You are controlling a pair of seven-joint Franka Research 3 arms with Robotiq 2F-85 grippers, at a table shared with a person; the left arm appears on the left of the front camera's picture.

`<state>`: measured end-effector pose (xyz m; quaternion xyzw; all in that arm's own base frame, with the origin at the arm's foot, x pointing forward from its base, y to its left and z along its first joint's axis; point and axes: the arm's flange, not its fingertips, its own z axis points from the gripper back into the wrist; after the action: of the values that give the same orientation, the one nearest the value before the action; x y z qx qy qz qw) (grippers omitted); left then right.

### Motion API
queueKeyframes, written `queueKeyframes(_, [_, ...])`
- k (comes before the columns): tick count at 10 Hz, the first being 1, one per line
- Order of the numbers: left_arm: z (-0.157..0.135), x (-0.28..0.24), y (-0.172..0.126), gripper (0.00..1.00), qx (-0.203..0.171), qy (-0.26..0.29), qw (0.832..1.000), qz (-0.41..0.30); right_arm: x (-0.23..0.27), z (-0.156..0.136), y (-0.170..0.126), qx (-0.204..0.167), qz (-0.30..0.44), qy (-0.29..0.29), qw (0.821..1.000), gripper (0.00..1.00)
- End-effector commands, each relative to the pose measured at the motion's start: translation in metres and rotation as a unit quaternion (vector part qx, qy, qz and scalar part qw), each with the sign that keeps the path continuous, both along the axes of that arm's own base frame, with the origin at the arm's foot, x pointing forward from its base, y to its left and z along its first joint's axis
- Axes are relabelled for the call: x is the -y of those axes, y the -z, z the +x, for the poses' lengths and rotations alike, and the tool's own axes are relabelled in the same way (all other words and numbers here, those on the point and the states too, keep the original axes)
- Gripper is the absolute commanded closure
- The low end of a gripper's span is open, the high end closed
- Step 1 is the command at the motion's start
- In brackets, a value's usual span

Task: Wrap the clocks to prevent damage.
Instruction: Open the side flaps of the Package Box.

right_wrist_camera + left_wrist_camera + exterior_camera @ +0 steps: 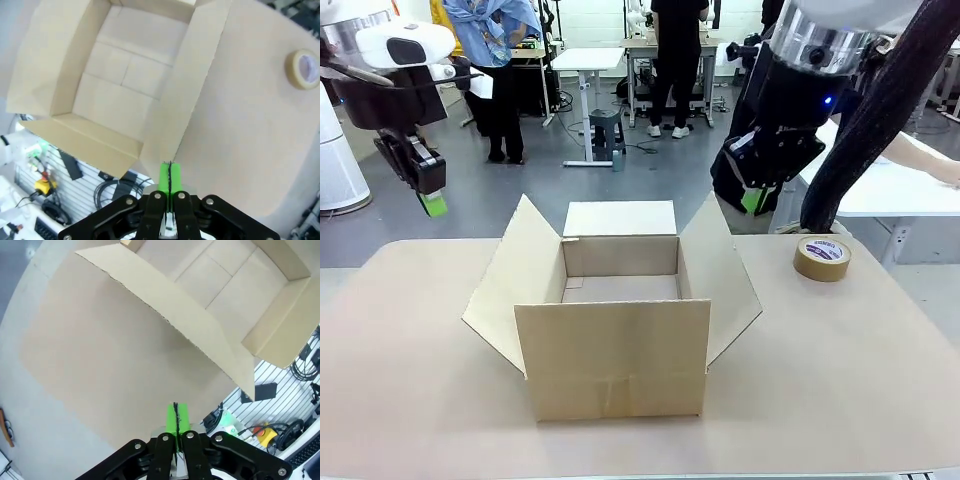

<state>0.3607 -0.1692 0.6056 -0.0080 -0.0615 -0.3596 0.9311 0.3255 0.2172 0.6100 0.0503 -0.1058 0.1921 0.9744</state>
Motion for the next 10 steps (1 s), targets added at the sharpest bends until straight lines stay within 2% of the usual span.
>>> queueKeyframes(1, [-0.008,0.027,0.003,1.00,0.009,-0.048,0.999,-0.019,-0.029,-0.016,0.017,0.001,-0.013,0.033,0.999,0.99])
queueKeyframes(2, [-0.010,0.041,0.005,1.00,0.017,-0.073,0.997,-0.020,-0.043,-0.018,0.025,0.002,-0.027,0.061,0.998,0.99])
queueKeyframes(3, [-0.009,0.056,0.016,1.00,0.024,-0.115,0.993,-0.014,-0.052,-0.015,0.032,0.001,-0.038,0.097,0.995,0.99])
queueKeyframes(5, [-0.002,0.082,0.041,1.00,0.047,-0.159,0.986,0.007,-0.065,-0.006,0.050,0.000,-0.058,0.154,0.986,0.99])
queueKeyframes(7, [0.006,0.100,0.067,1.00,0.050,-0.179,0.983,0.000,-0.068,0.004,0.069,0.017,-0.067,0.180,0.981,0.99])
queueKeyframes(10, [0.019,0.106,0.096,1.00,0.069,-0.215,0.974,0.026,-0.060,0.025,0.090,0.033,-0.046,0.175,0.983,0.99])
